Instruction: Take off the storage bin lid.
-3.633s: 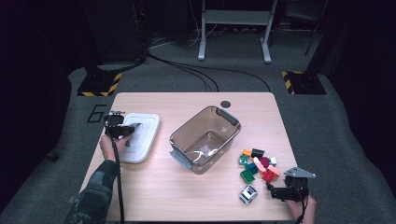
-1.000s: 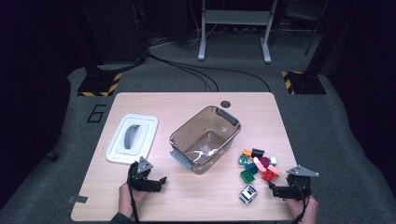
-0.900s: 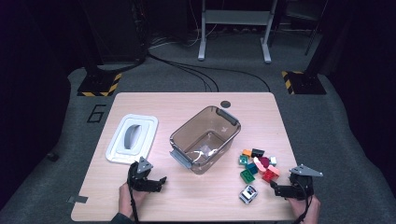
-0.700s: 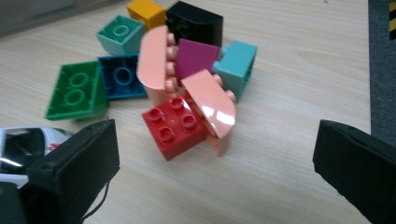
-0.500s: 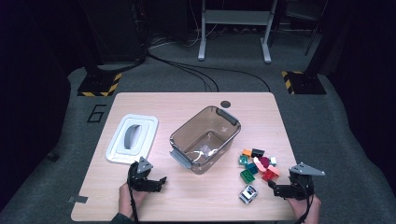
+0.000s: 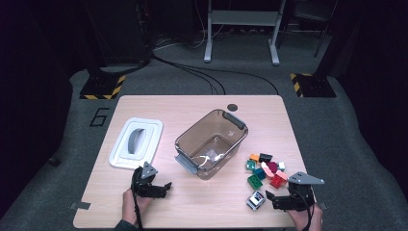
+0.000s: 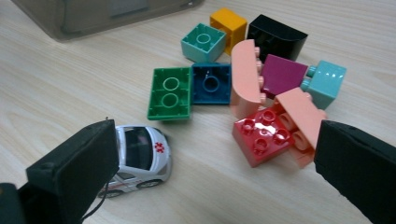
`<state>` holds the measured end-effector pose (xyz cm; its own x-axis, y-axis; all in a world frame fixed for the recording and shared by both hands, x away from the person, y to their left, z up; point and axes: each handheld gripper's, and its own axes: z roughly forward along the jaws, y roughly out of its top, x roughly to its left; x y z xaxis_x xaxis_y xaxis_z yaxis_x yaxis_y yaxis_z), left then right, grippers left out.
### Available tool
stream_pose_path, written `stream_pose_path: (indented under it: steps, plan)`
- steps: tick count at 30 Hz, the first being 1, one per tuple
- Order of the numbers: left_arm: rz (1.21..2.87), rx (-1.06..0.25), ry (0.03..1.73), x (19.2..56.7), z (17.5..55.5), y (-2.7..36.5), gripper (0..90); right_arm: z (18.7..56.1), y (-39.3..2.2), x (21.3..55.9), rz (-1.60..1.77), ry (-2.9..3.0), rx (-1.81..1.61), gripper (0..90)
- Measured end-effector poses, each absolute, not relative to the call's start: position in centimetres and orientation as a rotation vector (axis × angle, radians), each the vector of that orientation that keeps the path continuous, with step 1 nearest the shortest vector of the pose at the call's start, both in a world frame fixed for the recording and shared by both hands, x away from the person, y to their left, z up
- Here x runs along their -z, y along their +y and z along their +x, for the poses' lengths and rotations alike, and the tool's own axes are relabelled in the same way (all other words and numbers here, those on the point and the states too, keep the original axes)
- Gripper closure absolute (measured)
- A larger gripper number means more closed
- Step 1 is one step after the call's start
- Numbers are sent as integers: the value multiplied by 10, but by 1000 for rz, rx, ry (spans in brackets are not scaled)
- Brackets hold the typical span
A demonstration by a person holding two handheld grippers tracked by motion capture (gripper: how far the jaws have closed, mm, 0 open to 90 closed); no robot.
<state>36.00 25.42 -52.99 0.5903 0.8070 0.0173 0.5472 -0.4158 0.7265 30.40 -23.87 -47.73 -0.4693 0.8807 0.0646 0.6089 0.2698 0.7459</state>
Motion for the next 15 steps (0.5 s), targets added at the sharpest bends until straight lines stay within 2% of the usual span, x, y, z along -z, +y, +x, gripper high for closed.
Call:
stream_pose_path:
  steps: [15]
  plan:
    - [2126,-485,1071,530,360,254,75,295,-214,483,1334,2247,-1085,0]
